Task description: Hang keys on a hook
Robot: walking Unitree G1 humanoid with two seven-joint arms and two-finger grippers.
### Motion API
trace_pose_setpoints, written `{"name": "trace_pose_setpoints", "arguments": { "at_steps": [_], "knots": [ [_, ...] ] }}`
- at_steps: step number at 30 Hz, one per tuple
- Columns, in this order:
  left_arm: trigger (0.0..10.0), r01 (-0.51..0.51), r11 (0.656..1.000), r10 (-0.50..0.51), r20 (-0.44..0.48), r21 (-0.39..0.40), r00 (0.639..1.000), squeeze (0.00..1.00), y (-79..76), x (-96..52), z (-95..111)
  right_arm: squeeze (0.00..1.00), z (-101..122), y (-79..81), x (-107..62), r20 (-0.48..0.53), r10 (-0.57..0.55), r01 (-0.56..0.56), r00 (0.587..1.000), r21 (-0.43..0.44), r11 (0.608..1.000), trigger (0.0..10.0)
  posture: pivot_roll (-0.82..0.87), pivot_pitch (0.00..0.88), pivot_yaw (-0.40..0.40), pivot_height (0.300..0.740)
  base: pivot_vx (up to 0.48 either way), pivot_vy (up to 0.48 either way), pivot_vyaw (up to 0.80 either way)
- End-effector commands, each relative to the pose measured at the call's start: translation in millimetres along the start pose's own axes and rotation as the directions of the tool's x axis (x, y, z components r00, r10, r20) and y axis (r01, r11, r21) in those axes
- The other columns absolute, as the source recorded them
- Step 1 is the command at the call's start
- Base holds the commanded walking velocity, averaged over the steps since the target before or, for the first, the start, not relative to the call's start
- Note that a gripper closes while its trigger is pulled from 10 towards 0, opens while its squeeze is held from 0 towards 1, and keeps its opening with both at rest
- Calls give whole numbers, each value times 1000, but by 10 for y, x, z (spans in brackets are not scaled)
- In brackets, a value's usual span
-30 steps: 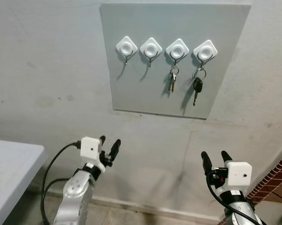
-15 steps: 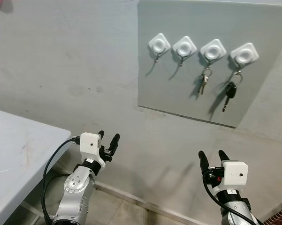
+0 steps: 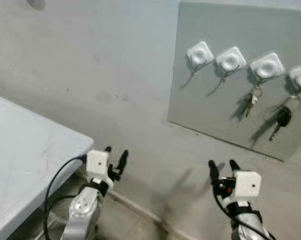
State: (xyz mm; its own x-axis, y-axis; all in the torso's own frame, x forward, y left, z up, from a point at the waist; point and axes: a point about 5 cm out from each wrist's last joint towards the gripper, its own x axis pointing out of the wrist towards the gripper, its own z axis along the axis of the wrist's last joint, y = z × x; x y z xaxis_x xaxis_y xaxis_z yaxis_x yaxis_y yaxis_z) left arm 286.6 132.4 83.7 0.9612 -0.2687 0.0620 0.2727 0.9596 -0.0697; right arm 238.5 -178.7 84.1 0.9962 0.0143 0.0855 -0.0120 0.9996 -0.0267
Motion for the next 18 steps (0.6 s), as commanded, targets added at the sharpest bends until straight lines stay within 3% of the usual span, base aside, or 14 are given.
{"name": "trace_pose_setpoints", "arguments": {
  "at_steps": [1, 18],
  "knots": [
    [10000, -6, 1000, 6, -1, 5, 1000, 0, 17, 16, 30, 0, -7, -9, 8, -5, -9, 9, 1000, 10, 1000, 10000, -46, 3, 31, 740, 0, 0, 800],
    [10000, 6, 1000, -6, 6, 1, 1000, 0, 11, 93, 63, 0, -1, -28, 17, -1, -21, 21, 1000, 16, 1000, 10000, -56, 9, 35, 740, 0, 0, 800]
  ]
}}
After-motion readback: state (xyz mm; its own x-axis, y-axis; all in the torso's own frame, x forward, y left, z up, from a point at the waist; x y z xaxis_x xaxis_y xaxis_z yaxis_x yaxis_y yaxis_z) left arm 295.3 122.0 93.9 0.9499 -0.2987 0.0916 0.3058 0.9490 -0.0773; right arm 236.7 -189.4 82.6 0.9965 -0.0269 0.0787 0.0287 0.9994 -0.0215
